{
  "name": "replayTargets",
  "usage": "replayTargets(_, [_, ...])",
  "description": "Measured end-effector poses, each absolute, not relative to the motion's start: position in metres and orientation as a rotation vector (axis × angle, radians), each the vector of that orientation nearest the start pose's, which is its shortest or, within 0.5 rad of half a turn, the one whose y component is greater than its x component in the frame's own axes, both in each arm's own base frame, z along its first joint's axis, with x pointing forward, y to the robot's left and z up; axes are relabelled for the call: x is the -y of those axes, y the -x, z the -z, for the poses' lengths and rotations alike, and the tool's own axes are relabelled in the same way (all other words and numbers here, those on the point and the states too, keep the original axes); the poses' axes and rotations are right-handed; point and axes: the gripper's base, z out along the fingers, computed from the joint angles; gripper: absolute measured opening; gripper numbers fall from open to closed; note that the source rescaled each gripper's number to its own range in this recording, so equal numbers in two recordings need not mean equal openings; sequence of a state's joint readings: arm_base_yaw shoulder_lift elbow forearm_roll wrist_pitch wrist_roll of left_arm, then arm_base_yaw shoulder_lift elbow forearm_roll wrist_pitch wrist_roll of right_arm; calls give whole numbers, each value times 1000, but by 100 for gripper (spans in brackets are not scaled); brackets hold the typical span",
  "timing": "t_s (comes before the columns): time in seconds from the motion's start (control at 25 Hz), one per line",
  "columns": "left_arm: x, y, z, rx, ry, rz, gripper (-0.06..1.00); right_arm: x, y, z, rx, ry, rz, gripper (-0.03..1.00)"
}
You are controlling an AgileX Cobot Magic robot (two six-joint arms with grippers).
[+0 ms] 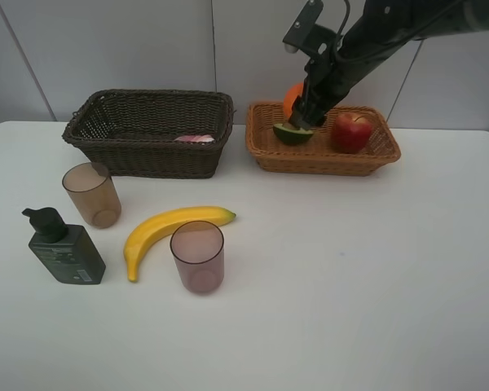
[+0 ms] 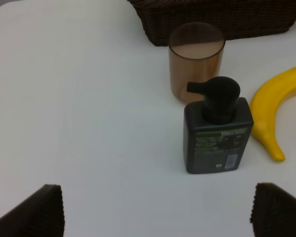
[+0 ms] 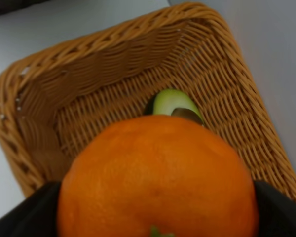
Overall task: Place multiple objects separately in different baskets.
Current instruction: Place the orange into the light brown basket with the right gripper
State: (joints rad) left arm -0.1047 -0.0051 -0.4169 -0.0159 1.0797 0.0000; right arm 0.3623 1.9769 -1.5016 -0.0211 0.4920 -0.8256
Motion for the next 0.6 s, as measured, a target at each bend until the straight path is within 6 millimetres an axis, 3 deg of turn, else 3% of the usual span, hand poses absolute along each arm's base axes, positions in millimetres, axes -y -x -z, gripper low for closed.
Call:
replayTargets(0.24, [1, -2, -252, -2139, -112, 81, 100, -151, -426, -206, -2041, 1382, 239, 63])
replayTargets(0.6, [1, -2, -252, -2139, -112, 81, 100, -144, -432, -199, -2054, 1365, 248, 63])
